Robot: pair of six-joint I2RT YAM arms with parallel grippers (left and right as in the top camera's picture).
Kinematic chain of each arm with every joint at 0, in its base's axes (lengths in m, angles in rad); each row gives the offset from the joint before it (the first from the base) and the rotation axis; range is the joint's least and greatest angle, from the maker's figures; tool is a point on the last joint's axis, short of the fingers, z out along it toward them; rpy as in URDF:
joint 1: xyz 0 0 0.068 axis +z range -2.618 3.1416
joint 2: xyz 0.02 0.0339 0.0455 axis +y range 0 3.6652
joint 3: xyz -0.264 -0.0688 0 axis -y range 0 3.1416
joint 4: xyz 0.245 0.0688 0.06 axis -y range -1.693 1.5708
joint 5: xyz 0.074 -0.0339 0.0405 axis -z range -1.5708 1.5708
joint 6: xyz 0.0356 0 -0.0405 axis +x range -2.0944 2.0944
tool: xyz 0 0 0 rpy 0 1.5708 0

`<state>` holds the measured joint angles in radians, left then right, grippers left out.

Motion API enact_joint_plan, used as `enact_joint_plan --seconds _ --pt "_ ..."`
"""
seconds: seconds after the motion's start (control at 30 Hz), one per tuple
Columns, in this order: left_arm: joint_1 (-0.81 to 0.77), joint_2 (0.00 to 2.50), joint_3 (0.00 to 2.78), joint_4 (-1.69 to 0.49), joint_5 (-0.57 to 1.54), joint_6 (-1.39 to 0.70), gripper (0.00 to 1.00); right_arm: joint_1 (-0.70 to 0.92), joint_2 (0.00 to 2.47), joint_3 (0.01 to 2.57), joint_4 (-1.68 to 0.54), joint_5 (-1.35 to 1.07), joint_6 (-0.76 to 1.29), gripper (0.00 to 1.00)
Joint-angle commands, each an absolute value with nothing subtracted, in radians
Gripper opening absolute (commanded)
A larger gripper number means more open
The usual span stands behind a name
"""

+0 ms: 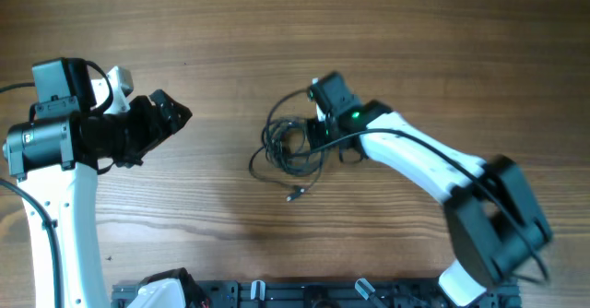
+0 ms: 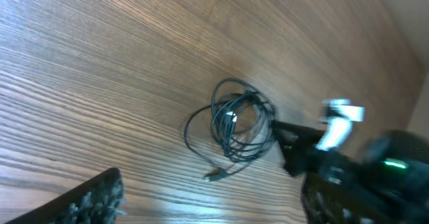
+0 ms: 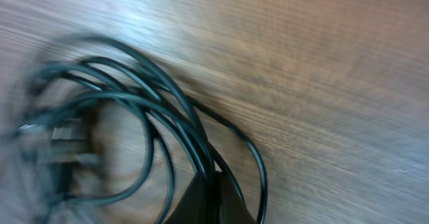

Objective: Untangle cables

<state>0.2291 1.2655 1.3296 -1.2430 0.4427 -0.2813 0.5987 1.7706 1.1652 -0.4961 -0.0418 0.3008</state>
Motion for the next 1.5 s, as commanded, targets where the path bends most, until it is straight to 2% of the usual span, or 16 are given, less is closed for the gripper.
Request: enact_joint_plan --seconds 0.0,0.23,0.27,0.33,0.37,0.43,0.53,0.63,0.7,0.8,0.87,0.93,1.03,1.27,1.4,1.47 --pt "0.185 1.252 1.328 -1.247 0.453 -0.265 0.75 0.6 1.577 1.327 -0.534 -0.06 0.234 0.04" --pt "-0.04 1.253 1.328 -1.136 0.452 -0.27 0.54 0.6 1.362 1.357 -0.539 -0.146 0.166 0.04" --pt "-0.067 1.253 1.328 -1.107 0.453 -0.27 0.59 0.6 1.351 1.357 -0.539 -0.194 0.152 0.04" --pt "-0.12 1.257 1.328 -1.045 0.452 -0.27 0.88 0.6 1.335 1.357 -0.539 -0.261 0.148 0.04" --pt "-0.137 1.261 1.328 -1.023 0.451 -0.273 0.94 0.6 1.33 1.357 -0.539 -0.279 0.149 0.04" --pt "-0.175 1.277 1.328 -0.961 0.452 -0.273 0.99 0.6 1.32 1.357 -0.537 -0.329 0.131 0.04" --pt "-0.199 1.311 1.328 -0.909 0.452 -0.273 0.99 0.6 1.299 1.357 -0.532 -0.373 0.132 0.04" --pt "-0.214 1.359 1.328 -0.892 0.452 -0.273 0.98 0.6 1.272 1.357 -0.512 -0.416 0.134 0.04" --pt "-0.221 1.403 1.328 -0.894 0.453 -0.273 0.93 0.6 1.237 1.357 -0.477 -0.44 0.148 0.04" --pt "-0.221 1.446 1.328 -0.894 0.453 -0.273 0.73 0.6 1.195 1.357 -0.441 -0.432 0.163 0.04" --pt "-0.221 1.469 1.328 -0.906 0.451 -0.272 0.62 0.6 1.167 1.357 -0.435 -0.323 0.194 0.04" --pt "-0.221 1.476 1.328 -0.926 0.418 -0.272 0.59 0.6 1.14 1.357 -0.451 -0.153 0.233 0.04" --pt "-0.221 1.476 1.328 -0.986 0.265 -0.273 0.59 0.6 1.082 1.357 -0.501 0.134 0.319 0.04" --pt "-0.218 1.476 1.328 -1.013 0.164 -0.337 0.63 0.6 1.009 1.357 -0.572 0.24 0.326 0.04" --pt "-0.202 1.475 1.328 -1.066 0.016 -0.45 0.63 0.6 1.016 1.357 -0.736 0.461 0.431 0.04" --pt "-0.161 1.47 1.328 -1.077 0.01 -0.496 0.63 0.6 1.039 1.356 -0.893 0.625 0.581 0.05"
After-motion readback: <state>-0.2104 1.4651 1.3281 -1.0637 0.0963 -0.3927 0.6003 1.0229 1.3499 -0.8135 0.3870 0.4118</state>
